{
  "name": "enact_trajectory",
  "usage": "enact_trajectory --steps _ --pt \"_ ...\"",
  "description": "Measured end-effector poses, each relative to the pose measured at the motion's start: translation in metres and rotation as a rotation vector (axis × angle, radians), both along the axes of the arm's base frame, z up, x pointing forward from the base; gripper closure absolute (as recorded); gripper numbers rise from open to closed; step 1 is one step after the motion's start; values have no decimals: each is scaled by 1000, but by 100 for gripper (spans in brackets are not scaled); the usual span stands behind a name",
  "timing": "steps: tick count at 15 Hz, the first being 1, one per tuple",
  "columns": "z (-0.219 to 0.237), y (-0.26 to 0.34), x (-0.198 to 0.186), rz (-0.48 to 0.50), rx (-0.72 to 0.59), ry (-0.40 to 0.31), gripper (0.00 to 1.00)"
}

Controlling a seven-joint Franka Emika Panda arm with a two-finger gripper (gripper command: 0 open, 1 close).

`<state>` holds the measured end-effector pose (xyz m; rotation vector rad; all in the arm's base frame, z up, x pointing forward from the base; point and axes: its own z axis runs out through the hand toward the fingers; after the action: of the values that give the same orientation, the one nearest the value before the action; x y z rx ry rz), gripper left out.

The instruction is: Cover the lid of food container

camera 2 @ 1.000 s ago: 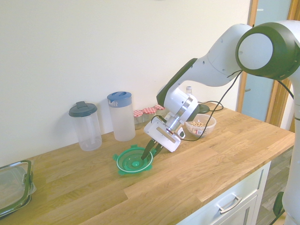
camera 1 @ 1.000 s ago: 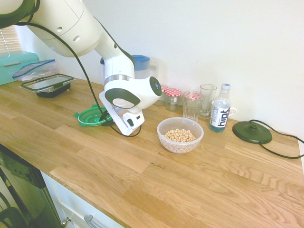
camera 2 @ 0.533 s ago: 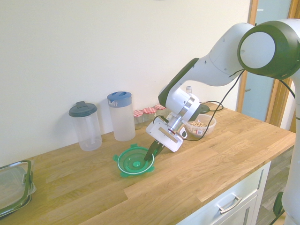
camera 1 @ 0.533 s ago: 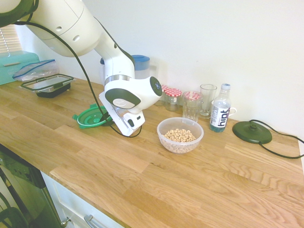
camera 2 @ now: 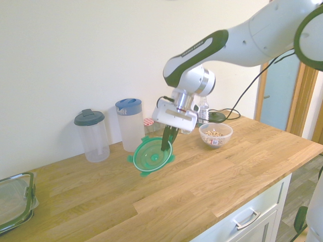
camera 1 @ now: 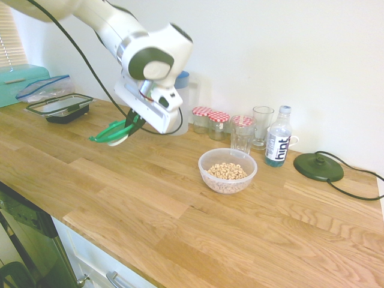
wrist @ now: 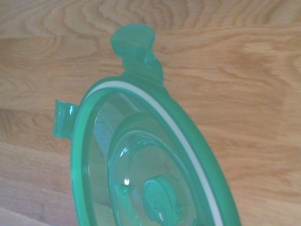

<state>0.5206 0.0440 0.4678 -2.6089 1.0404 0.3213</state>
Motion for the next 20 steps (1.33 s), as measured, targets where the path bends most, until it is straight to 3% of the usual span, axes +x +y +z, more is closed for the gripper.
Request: enact_trajectory --steps 4,11,14,20 --pt "95 -21 -6 22 -304 -24 100" --pt "141 -77 10 26 -811 -43 100" --pt "136 -82 13 8 -1013 -35 100" --pt "78 -100 29 -80 -1393 38 100"
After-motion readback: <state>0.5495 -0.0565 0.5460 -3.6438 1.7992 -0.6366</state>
